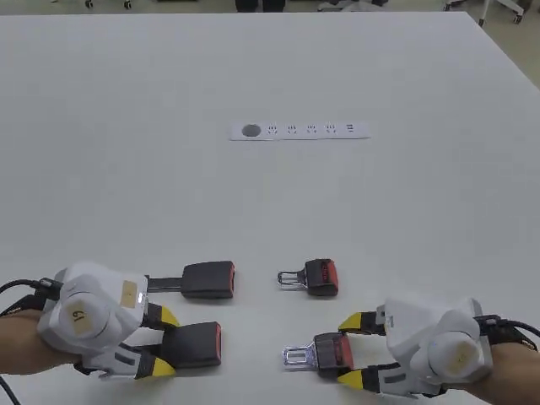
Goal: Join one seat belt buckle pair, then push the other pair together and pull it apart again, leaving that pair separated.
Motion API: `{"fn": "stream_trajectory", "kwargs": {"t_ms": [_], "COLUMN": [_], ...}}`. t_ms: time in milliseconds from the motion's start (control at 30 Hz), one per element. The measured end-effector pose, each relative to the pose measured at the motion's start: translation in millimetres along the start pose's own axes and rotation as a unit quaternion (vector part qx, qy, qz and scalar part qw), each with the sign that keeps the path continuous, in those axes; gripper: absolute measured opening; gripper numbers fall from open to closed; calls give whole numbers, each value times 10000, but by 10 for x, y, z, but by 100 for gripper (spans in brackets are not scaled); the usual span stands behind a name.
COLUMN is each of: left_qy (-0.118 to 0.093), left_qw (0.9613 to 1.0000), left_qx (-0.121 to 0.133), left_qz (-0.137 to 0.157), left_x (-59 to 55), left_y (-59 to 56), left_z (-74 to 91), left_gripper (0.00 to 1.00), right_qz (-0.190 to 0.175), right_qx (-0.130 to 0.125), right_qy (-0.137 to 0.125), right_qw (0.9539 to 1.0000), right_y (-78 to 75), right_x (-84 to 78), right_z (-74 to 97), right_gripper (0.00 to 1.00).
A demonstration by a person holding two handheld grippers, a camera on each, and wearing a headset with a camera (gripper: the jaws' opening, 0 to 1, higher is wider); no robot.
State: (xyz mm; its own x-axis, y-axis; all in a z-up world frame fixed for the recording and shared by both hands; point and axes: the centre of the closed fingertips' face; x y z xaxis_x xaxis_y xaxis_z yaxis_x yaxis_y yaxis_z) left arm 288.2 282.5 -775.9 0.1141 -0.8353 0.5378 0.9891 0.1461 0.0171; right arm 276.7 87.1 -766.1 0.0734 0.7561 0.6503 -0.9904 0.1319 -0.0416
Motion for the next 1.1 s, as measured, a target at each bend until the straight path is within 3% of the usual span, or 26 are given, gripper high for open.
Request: {"fn": "stream_trajectory", "kwargs": {"t_ms": [467,1100], "left_qy": [40,198], "left_qw": [9999,9996], "left_qx": [-101,-187], "left_qz": [-66,-125], "left_x": [-52,-31], "left_y": [7,-9], "left_z": [-34,-4], "left_gripper": [32,31], "right_qz": [-138,9], "right_qx": [-40,11], "right_qy": [-161,-286], "right_qw": [9998,9996], "right_y": [-41,-48], "right_x": [86,298], "right_z": [-122,-259], "right_gripper": [30,30]}}
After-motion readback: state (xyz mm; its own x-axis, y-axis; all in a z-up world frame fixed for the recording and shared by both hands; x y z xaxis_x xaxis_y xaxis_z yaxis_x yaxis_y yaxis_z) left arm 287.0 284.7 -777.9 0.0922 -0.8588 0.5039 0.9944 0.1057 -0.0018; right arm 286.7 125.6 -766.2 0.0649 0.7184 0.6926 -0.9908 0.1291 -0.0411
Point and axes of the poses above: the centre of the closed fingertips' face, and the gripper's own axes: z roughly backward along the fingers, y roughly to its left, x roughly out of its top, and after that the axes turned 3 degrees about x, right-handed
